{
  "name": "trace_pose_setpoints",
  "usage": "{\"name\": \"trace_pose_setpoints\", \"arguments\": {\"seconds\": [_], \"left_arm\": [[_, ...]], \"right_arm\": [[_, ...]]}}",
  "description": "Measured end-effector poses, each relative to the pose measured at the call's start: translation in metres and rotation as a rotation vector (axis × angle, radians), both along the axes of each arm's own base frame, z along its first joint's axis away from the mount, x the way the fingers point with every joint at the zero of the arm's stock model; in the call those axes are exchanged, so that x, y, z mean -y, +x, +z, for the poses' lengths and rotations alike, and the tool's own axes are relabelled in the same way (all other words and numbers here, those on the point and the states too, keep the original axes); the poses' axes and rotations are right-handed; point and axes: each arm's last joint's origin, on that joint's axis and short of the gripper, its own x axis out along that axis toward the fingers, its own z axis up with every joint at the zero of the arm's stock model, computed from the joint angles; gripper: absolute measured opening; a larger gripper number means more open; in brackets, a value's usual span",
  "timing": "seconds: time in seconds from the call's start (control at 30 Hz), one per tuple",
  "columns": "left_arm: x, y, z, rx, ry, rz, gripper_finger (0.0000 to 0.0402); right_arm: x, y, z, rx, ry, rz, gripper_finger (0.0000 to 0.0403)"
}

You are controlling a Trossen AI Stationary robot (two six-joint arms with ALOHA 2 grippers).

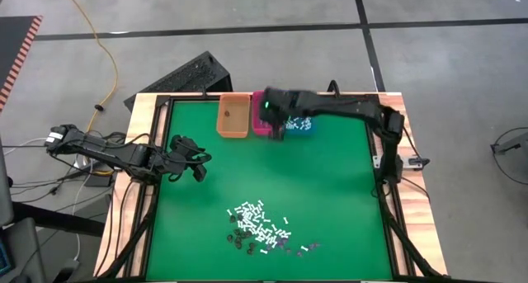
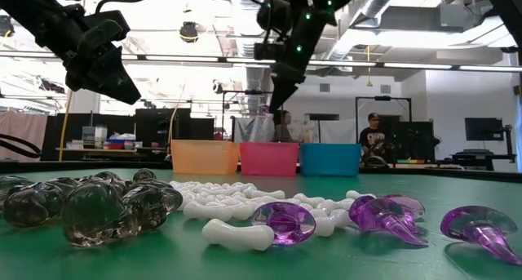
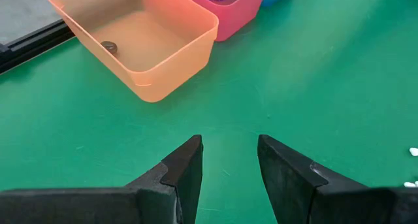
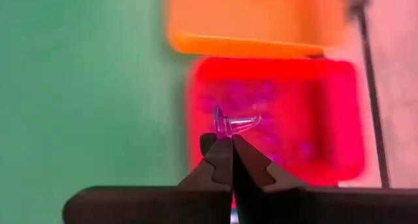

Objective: Sort Halloween decoration
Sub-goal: Put the violet witch hat toy into the red bin

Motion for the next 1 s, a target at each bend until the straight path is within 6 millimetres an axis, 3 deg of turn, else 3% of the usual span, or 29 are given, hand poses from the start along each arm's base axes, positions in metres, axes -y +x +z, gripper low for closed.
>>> {"name": "trace_pose_setpoints", "arguments": {"seconds": [0.1, 0.2, 0.57, 1.0], "left_arm": [[0.0, 0.0, 0.0, 0.0, 0.0, 0.0, 0.0138], [0.0, 0.0, 0.0, 0.0, 0.0, 0.0, 0.0138], [0.0, 0.0, 0.0, 0.0, -0.001, -0.001, 0.0138], [0.0, 0.0, 0.0, -0.01, 0.011, -0.015, 0.0138]], "right_arm": [[0.029, -0.009, 0.003, 0.043, 0.058, -0.038, 0.0027], [0.043, -0.015, 0.002, 0.078, 0.127, -0.029, 0.0043], [0.044, -0.011, 0.005, 0.104, 0.067, -0.025, 0.0165], [0.049, -0.017, 0.002, 0.07, 0.09, -0.06, 0.0196]]}}
